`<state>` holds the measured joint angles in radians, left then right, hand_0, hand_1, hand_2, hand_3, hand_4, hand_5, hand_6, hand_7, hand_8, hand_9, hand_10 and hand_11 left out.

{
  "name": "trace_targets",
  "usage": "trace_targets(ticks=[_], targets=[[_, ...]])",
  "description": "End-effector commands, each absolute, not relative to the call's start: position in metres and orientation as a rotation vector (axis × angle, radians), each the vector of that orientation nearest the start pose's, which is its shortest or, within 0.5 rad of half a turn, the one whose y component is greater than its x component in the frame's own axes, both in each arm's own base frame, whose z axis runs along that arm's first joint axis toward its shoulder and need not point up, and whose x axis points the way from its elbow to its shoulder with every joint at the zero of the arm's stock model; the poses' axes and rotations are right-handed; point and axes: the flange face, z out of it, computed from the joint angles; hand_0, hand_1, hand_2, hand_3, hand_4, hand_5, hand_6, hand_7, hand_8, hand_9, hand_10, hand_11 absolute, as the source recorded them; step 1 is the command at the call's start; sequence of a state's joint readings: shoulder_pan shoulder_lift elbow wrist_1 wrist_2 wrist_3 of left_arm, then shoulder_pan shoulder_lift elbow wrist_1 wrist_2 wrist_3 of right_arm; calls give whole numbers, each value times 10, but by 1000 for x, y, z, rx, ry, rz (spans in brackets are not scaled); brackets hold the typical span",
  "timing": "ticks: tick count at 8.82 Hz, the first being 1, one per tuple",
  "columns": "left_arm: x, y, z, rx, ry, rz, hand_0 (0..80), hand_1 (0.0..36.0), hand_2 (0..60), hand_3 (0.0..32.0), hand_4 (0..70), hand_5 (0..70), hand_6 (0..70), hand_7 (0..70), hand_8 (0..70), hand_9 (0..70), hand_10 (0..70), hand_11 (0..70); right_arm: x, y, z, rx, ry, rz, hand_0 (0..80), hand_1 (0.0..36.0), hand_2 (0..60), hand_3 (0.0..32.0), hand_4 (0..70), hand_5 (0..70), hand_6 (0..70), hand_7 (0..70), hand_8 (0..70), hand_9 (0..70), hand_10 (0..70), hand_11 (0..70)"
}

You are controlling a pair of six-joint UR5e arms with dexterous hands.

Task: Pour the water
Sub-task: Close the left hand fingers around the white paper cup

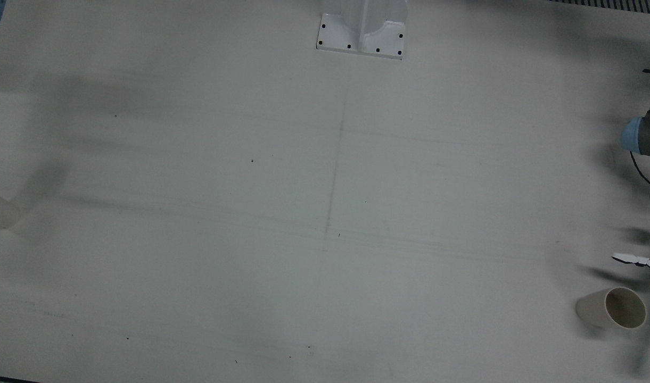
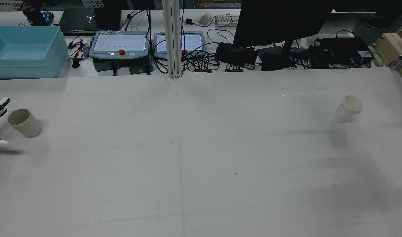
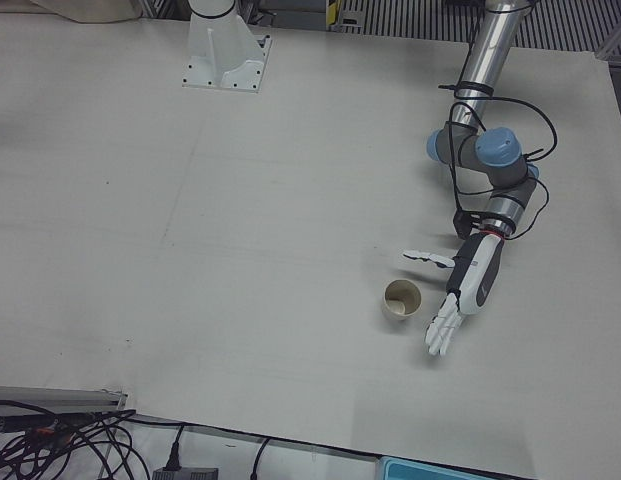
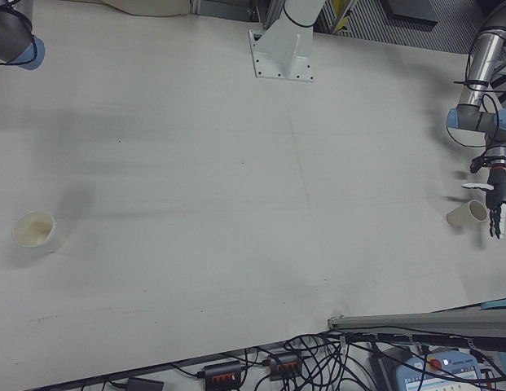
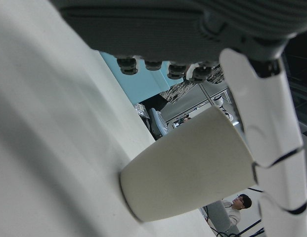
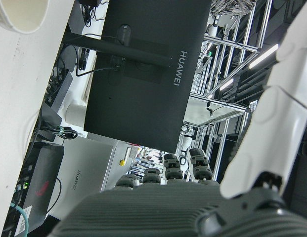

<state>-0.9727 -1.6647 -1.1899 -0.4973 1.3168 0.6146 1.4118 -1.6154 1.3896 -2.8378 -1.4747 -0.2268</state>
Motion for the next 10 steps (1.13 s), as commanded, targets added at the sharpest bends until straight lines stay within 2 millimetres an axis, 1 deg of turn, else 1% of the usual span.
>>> trace_targets(ticks=[1,2,3,4,8,10], targets=[[201,-526,773,243,2065,-1526,485,126,79,36,96,0,25,50,7,20,23,50,66,-485,768,-189,2449,-2256,495,155,28,0,29,150,41,121,12,48,1,19],[212,-522,772,224,2063,-1514,483,119,62,38,95,0,24,48,6,18,22,48,67,-484,769,-189,2448,-2258,494,155,28,0,28,149,40,119,11,47,0,19],[218,-520,775,226,2059,-1523,482,117,62,34,97,0,25,49,5,19,22,49,67,-484,769,-189,2448,-2258,495,155,25,0,28,146,40,118,10,46,0,16],[224,-521,772,224,2065,-1524,481,116,60,34,98,0,25,51,5,19,22,49,67,-484,769,-189,2448,-2258,495,155,24,0,27,144,38,115,10,45,0,17],[231,-528,764,216,2076,-1524,484,120,62,30,104,0,30,56,3,18,23,50,67,-483,769,-189,2446,-2260,494,157,29,0,26,146,38,113,9,44,0,15],[236,-535,757,214,2073,-1530,486,122,65,30,106,0,32,61,2,18,24,51,67,-483,769,-191,2445,-2260,496,157,25,0,26,144,38,112,10,43,0,15]])
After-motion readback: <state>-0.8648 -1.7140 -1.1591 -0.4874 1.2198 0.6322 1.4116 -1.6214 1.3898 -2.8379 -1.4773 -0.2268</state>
